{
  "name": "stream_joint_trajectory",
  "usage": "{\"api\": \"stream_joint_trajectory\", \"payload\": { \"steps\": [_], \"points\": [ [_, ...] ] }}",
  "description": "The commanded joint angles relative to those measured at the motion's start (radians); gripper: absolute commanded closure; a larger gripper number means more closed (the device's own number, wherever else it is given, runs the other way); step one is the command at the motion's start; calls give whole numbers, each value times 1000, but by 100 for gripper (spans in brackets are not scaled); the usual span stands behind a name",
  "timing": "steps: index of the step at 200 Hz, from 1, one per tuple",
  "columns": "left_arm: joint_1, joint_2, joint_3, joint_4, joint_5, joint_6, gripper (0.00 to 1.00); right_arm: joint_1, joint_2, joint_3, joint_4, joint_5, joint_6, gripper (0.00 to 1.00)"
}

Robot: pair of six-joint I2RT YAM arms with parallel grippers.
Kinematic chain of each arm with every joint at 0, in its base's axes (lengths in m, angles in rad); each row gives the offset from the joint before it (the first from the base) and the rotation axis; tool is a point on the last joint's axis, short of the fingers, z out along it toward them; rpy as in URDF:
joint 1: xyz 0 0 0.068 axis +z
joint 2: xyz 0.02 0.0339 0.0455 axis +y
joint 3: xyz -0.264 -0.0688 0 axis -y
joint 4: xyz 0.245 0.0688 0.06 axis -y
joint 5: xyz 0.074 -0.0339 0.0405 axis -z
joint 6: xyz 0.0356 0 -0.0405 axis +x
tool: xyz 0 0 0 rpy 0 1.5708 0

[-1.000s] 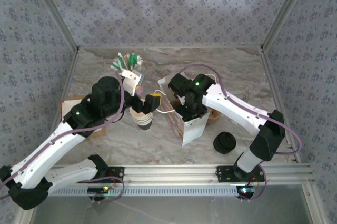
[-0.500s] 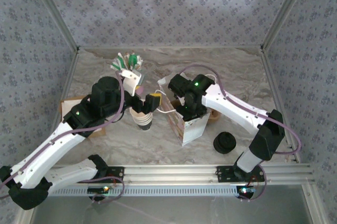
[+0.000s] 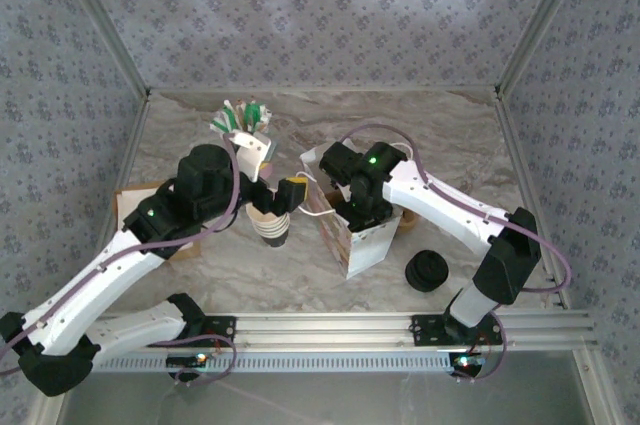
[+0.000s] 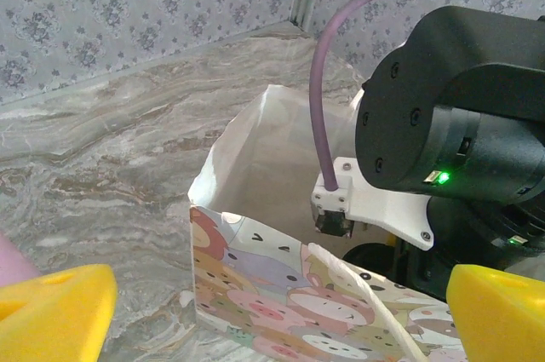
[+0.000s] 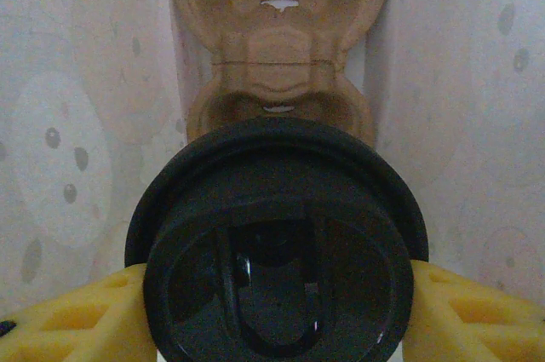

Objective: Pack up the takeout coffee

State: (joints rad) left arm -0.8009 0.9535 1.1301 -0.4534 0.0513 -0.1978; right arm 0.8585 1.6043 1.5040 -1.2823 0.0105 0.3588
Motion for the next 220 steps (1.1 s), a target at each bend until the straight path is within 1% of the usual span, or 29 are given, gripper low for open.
{"api": "stream_joint_trajectory", "payload": {
  "steps": [1, 63, 136, 220],
  "points": [
    [-6, -2, 34, 11, 5, 18, 1, -8, 15, -5, -32, -8, 0, 37],
    [-6, 1, 36, 13, 6, 20, 1, -12, 22, -1, -40, -12, -1, 36],
    [-7, 2, 35, 10, 7, 21, 1, -22, 29, -34, 6, -28, -4, 36],
    [-6, 10, 43, 13, 10, 26, 0, -24, 39, -27, 0, -37, -9, 36]
  ]
}}
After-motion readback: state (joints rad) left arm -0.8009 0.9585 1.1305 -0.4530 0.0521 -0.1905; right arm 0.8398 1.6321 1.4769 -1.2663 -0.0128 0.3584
